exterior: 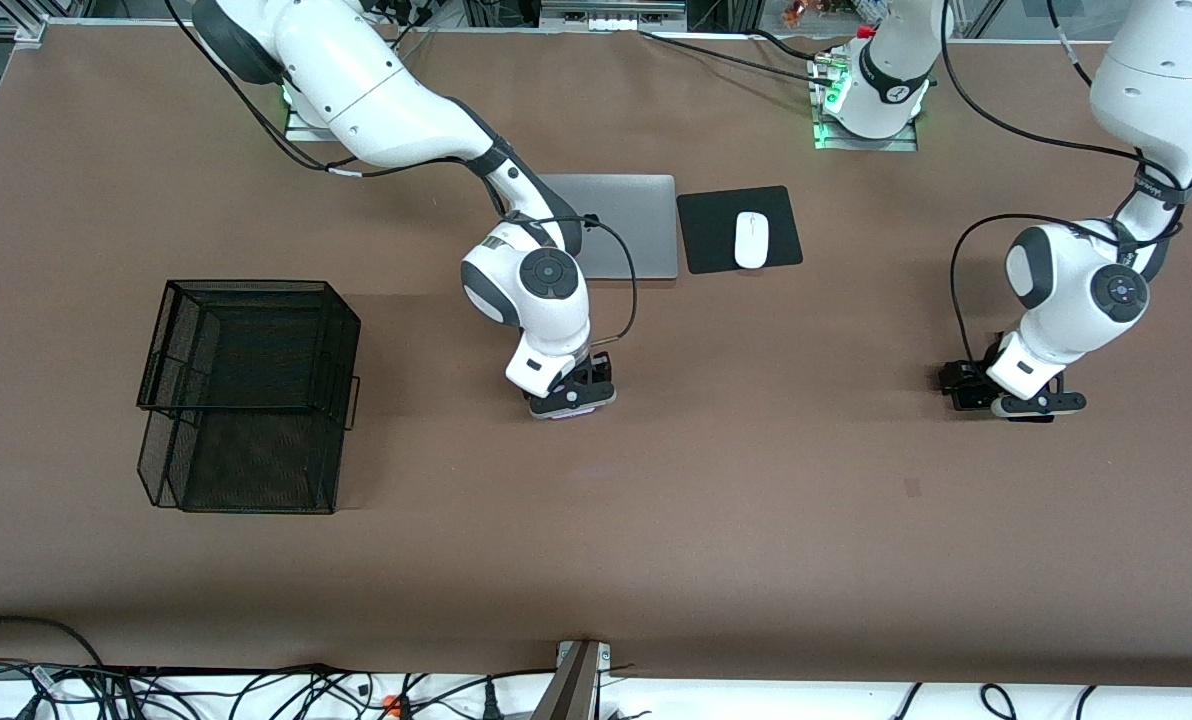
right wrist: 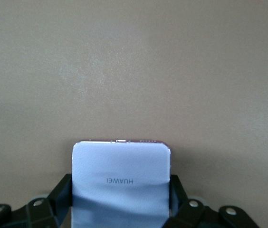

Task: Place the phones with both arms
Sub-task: 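Carry the white phone to the mesh tray while the left gripper lifts the flip phone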

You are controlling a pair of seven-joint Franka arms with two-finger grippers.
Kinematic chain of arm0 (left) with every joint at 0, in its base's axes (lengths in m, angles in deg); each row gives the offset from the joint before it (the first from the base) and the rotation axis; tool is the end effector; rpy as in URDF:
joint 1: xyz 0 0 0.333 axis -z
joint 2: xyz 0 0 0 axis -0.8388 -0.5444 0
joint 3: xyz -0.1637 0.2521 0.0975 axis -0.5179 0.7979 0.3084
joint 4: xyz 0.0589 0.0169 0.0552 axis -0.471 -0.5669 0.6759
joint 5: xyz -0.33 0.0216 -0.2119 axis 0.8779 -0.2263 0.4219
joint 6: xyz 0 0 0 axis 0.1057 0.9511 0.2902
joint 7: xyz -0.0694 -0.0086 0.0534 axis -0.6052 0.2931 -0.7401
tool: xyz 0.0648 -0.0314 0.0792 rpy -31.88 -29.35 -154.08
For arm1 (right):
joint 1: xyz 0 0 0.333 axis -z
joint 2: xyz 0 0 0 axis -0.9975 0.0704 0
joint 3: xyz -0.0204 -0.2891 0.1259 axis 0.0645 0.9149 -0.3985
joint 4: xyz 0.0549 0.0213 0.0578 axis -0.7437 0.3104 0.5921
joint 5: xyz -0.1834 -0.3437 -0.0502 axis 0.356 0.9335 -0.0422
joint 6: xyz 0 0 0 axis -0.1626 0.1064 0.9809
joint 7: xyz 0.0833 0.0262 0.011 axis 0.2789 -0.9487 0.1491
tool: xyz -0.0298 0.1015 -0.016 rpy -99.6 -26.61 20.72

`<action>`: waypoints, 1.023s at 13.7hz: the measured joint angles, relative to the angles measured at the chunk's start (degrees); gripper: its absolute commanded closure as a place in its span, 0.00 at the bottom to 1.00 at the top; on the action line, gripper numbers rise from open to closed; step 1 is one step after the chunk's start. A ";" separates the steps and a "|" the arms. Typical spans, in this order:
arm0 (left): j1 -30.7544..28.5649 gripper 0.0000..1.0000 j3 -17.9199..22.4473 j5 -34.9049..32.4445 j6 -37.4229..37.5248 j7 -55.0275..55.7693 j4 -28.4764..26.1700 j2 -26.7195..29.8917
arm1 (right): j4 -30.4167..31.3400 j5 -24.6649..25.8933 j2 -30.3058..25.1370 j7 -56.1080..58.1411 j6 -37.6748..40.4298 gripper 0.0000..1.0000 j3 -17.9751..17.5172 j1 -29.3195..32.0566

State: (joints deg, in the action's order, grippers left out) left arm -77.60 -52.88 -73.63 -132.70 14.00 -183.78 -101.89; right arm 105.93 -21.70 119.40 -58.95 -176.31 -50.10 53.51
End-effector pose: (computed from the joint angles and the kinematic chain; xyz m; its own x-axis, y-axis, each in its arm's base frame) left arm 0.5530 0.1209 0.1579 0.9950 0.0752 0.0650 0.0748 -0.9972 0.0094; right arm 0.5688 0.4782 0.1719 0.9553 0.2346 0.1798 0.2331 -0.9720 0.0299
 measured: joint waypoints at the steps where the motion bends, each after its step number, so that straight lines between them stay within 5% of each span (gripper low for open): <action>1: -0.72 0.00 -0.41 0.00 -0.04 -0.33 0.00 -0.02 | -0.05 0.00 -0.07 -0.02 0.02 1.00 0.12 0.00; 3: -0.83 0.00 -0.62 0.00 -0.05 -0.39 0.00 -0.03 | -0.73 -0.01 -1.69 -0.15 4.04 1.00 0.73 0.06; 4: -0.83 0.08 -0.62 0.00 -0.06 -0.40 0.01 -0.04 | -1.38 -0.12 -3.80 -0.42 8.74 1.00 1.18 0.26; 11: -0.87 0.93 -0.70 0.00 -0.05 -0.33 0.08 0.43 | -0.93 -7.13 -26.05 6.12 36.94 1.00 4.83 9.21; 14: -0.86 1.00 -0.71 0.00 -0.02 -0.17 0.13 0.42 | 5.06 -11.19 -32.35 17.04 39.19 1.00 12.81 10.76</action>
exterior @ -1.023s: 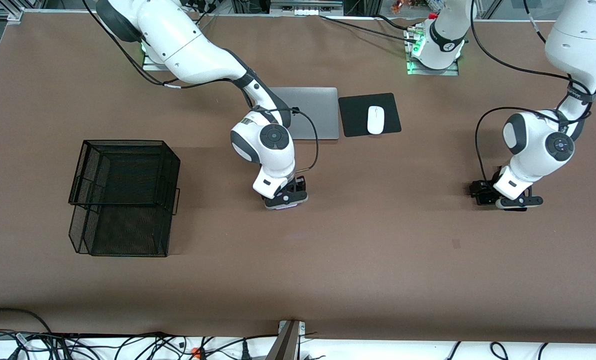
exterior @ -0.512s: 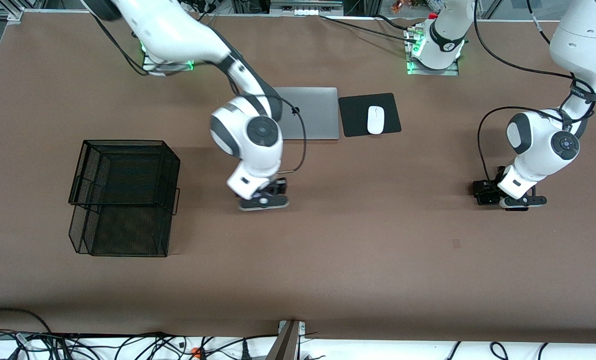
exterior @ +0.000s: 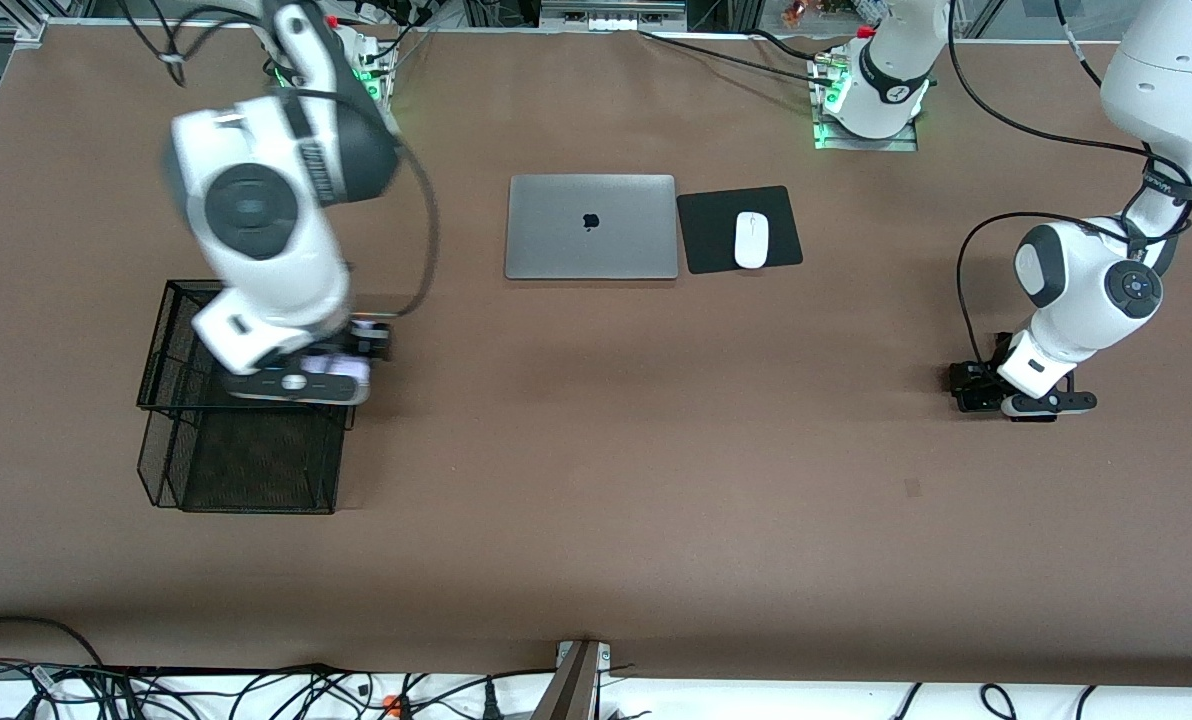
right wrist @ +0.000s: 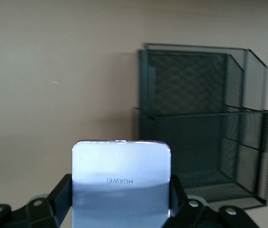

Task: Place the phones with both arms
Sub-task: 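Carry the white phone to the mesh tray while the left gripper lifts the flip phone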

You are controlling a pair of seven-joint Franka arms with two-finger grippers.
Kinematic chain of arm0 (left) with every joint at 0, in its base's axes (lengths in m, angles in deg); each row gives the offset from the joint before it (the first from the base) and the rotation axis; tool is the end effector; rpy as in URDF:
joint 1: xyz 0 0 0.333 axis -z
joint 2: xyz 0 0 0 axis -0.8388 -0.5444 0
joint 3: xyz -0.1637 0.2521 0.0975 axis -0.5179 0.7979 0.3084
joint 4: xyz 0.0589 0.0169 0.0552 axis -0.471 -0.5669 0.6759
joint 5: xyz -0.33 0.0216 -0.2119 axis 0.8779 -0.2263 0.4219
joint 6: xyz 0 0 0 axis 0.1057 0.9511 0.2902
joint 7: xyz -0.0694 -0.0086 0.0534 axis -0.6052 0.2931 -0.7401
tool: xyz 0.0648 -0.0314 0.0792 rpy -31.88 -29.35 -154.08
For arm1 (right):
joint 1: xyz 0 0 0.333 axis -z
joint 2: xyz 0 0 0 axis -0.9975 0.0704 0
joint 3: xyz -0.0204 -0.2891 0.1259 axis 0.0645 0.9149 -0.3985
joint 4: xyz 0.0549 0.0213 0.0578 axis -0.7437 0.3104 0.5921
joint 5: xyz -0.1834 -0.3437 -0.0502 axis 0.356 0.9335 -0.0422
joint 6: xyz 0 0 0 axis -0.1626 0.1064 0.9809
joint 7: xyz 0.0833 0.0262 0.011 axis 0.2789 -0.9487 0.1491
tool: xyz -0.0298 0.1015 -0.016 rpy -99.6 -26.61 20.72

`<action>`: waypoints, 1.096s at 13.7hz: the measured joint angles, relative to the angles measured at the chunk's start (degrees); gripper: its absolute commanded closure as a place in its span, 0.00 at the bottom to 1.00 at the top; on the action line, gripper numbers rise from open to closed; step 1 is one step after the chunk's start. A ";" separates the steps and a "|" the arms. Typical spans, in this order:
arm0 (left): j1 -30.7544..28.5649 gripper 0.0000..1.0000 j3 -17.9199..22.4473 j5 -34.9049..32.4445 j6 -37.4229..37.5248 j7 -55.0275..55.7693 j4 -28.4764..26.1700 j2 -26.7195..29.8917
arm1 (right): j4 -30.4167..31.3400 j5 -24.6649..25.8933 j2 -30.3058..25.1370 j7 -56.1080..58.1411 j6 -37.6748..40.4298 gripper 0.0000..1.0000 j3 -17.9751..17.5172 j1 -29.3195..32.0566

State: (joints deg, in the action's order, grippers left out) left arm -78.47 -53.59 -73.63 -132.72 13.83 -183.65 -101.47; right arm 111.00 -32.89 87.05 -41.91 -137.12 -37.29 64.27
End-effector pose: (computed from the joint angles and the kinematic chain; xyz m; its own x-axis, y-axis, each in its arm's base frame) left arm 0.5549 0.1231 0.1633 0.9941 0.0770 0.0764 0.0763 -0.9970 0.0125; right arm 0.6269 0.2015 0.4681 0.9995 -0.0232 -0.0196 -0.0187 -0.9786 0.2050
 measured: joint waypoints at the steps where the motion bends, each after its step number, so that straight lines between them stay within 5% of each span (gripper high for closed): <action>1: 0.00 1.00 -0.01 0.00 0.14 0.12 0.10 -0.02 | 2.40 -2.43 -2.03 4.17 -0.01 1.00 3.42 0.07; 5: 0.70 1.00 -0.59 0.00 8.62 0.32 4.49 -0.33 | 12.01 -5.50 -8.28 16.27 -1.84 1.00 13.21 0.56; 9: 4.66 1.00 -0.97 0.00 19.97 5.71 12.75 -0.31 | 26.46 -5.56 -12.71 23.14 -14.73 1.00 18.88 0.48; 15: 23.53 1.00 -1.66 0.10 24.82 33.32 18.15 -1.26 | 35.56 -11.09 -13.12 27.98 -25.81 1.00 23.51 0.46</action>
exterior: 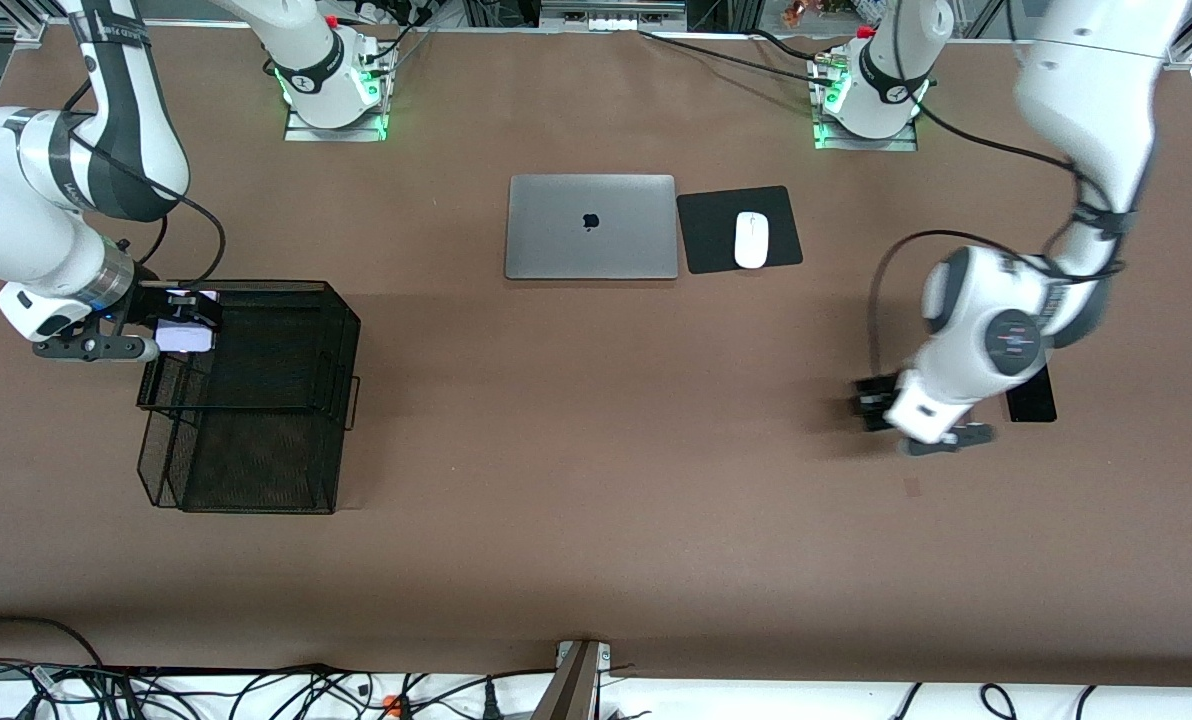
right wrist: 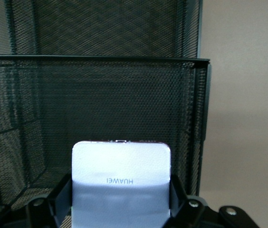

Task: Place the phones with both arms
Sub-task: 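Carry the white phone to the mesh tray while the left gripper lifts the flip phone, then drop the white phone in the tray while the left gripper sets down the flip phone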

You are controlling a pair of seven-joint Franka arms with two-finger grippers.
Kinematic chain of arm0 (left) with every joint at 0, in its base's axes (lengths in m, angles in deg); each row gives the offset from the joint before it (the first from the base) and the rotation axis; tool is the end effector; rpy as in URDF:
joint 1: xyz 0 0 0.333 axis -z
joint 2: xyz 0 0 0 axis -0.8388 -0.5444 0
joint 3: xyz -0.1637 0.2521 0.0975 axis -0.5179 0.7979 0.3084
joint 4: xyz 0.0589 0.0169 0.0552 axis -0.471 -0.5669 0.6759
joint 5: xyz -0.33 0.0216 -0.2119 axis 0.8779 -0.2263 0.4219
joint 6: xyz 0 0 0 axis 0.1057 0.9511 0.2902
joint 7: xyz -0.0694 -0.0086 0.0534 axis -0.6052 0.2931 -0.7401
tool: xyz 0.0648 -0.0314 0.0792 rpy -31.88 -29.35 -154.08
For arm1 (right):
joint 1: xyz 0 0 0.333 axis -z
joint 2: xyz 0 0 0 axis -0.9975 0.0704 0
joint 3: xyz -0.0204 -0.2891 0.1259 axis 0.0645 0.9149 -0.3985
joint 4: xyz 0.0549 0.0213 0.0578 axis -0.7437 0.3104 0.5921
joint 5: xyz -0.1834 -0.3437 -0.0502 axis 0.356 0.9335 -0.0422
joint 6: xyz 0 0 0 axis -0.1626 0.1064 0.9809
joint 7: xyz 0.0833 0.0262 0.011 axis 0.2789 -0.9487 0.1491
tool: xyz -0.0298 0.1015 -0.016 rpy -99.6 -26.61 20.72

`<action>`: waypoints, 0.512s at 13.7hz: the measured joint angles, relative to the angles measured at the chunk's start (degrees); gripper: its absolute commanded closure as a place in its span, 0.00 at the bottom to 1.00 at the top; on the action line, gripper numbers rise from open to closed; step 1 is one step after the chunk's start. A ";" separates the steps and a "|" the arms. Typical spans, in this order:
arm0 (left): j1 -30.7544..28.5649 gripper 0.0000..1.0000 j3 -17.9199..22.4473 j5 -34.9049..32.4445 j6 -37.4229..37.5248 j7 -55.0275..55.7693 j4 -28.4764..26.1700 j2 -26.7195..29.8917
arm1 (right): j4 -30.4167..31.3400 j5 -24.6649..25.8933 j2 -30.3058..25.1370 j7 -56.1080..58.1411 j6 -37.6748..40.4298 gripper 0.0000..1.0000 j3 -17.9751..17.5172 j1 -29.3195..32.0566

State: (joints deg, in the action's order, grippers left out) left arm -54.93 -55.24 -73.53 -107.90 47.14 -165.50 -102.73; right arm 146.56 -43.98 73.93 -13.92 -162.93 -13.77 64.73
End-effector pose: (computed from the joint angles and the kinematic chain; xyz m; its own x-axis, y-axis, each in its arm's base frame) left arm 0.6249 -0.1246 0.2320 0.9685 0.2424 -0.0573 0.2414 -0.9701 -0.0235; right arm 0.5599 -0.0465 0.3659 0.9997 -0.0007 -0.0244 0.0002 -0.9993 0.0374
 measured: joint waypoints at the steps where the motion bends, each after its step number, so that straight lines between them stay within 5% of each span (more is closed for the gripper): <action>1: 3.83 1.00 -0.03 0.21 1.57 5.38 2.62 -0.83 | 0.47 -0.64 0.19 0.23 -0.89 1.00 0.63 0.00; 7: 17.62 1.00 0.02 4.16 6.60 18.02 18.72 -8.67 | 2.32 -6.75 1.95 1.05 -3.39 1.00 1.28 -0.04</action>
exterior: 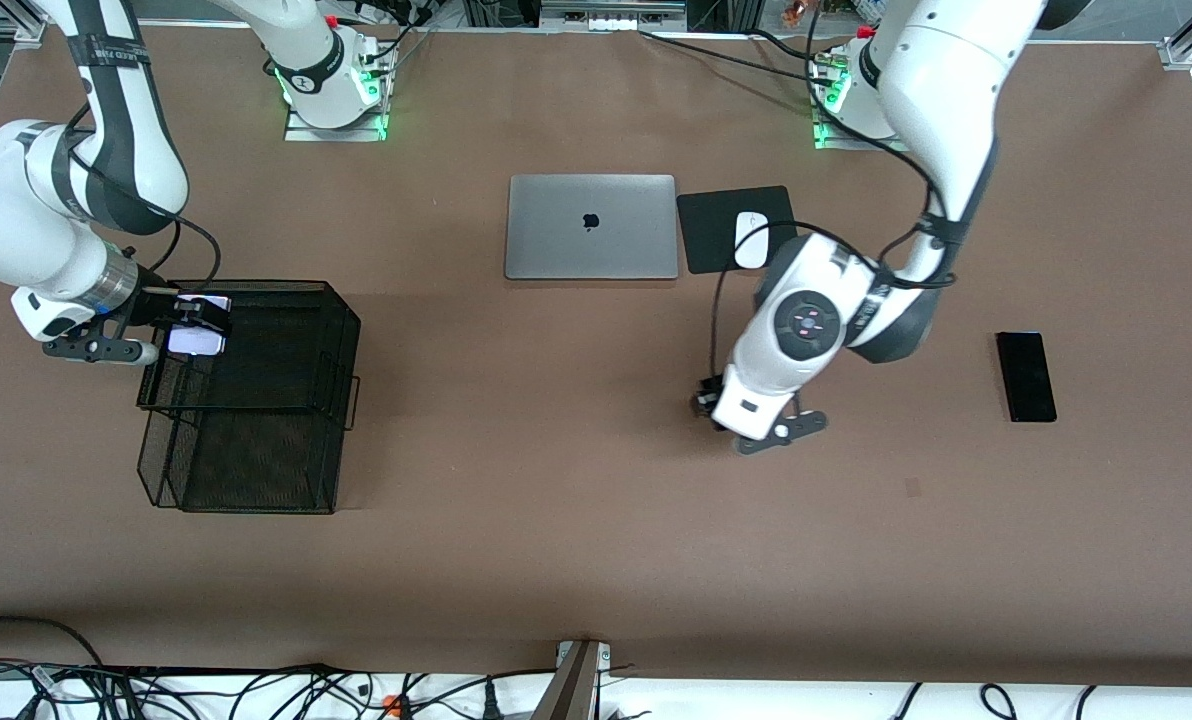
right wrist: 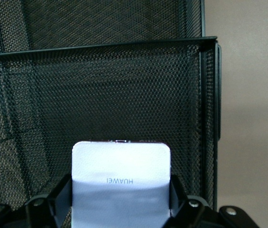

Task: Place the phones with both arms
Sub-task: 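Drop the white phone in the tray while the left gripper sets down the flip phone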

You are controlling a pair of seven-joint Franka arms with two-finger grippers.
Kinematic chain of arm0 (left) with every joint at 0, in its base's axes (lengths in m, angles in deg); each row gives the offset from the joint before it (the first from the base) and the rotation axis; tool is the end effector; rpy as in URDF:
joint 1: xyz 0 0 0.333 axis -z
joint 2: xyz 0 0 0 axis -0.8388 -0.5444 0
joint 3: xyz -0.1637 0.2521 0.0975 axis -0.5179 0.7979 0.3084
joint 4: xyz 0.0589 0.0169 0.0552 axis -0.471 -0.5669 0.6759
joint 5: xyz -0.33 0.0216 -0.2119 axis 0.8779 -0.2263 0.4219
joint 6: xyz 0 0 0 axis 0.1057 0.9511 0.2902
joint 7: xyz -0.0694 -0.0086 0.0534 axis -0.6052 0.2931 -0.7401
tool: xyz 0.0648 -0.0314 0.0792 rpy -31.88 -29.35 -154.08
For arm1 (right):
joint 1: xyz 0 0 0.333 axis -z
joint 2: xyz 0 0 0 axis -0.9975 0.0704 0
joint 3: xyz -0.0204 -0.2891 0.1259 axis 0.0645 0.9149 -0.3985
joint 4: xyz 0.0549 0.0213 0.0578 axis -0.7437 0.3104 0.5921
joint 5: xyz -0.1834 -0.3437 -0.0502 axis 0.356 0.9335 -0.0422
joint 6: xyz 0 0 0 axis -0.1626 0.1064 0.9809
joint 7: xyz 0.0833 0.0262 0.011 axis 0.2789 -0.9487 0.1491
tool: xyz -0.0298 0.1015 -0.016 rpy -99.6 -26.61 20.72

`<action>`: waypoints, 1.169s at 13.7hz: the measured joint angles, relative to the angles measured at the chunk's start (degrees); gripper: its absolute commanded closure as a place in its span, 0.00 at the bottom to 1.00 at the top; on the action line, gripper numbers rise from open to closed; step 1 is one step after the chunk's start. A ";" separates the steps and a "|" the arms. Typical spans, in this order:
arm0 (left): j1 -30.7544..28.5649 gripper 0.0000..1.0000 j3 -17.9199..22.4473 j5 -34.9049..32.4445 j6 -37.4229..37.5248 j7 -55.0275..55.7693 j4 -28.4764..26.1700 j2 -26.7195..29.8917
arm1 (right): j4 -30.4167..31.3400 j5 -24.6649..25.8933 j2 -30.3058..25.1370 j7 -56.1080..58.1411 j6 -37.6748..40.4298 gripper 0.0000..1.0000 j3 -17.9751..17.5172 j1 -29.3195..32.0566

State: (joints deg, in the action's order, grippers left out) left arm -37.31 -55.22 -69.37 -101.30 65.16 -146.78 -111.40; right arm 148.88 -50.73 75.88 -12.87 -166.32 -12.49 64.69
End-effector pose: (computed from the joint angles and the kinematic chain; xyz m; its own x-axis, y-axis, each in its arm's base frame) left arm 0.6266 -0.3325 0.2604 0.9466 0.3174 -0.0563 0.3201 -0.9461 0.0486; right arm 0.5548 -0.0553 0.3370 0.9967 -0.0777 -0.0255 -0.0785 -0.9963 -0.0341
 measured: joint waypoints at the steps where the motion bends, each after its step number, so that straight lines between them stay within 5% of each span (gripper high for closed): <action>1: 1.65 1.00 -0.04 0.11 -0.01 0.00 1.43 -1.05 | 0.00 -0.01 0.32 0.00 -0.76 1.00 0.01 0.00; 7: 14.57 1.00 0.27 0.14 -0.02 -3.47 11.85 -9.94 | 0.00 -0.06 2.28 0.00 -3.68 0.98 0.29 0.07; 13: 17.03 1.00 1.60 0.14 -3.16 -5.96 17.81 -15.77 | 0.00 -2.07 3.37 0.02 -4.75 0.85 0.31 0.08; 14: 17.02 1.00 2.05 0.14 -3.17 -5.98 19.57 -16.57 | -0.01 -2.11 3.44 0.02 -5.12 0.76 0.32 0.09; 16: 17.01 1.00 3.12 0.14 -3.17 -6.09 22.82 -18.39 | -0.09 -2.12 3.69 0.02 -5.57 0.21 0.33 0.10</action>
State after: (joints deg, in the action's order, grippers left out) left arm -20.30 -52.10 -69.23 -104.47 59.07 -123.96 -129.79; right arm 148.79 -52.85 79.57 -12.85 -171.89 -12.16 64.79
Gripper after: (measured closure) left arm 0.194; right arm 0.167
